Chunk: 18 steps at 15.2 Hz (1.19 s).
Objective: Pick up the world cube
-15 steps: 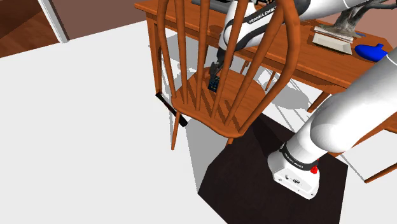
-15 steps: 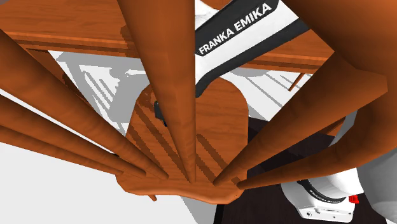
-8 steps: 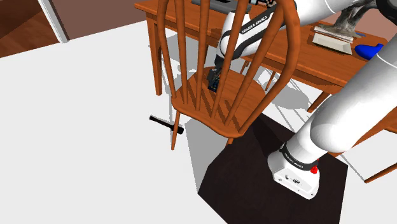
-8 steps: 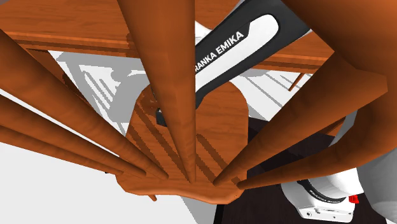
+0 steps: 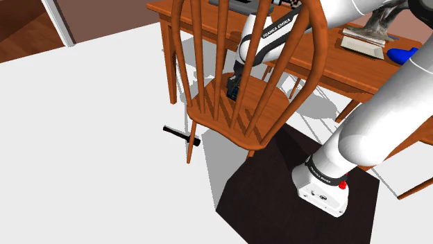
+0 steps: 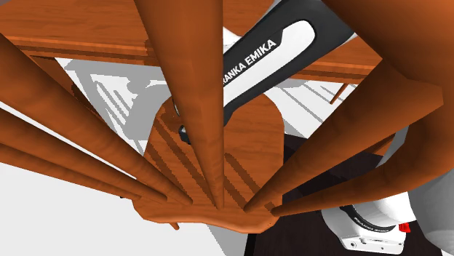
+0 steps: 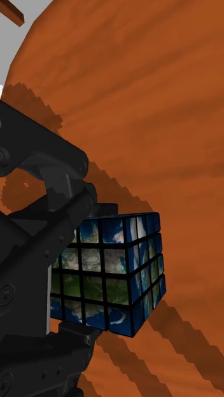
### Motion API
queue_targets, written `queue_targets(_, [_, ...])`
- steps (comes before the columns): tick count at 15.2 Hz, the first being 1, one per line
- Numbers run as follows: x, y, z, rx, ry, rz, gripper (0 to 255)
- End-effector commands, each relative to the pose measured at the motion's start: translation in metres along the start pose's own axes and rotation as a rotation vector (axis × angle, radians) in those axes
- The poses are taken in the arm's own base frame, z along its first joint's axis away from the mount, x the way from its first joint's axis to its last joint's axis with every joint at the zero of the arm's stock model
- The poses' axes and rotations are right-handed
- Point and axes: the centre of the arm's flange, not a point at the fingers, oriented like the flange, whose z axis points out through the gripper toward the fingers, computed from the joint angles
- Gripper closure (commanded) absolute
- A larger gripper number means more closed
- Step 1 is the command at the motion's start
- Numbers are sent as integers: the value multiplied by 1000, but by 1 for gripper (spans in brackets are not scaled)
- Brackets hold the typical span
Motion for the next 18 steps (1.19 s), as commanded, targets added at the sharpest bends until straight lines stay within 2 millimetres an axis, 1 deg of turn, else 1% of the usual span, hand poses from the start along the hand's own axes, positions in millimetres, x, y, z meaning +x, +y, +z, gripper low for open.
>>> queue_targets(1, [0, 1, 1, 0, -2, 2, 255])
queue_targets(3, [-1, 1, 0, 0, -2, 2, 255])
queue_targets(18, [5, -1, -79, 0, -2, 2, 255])
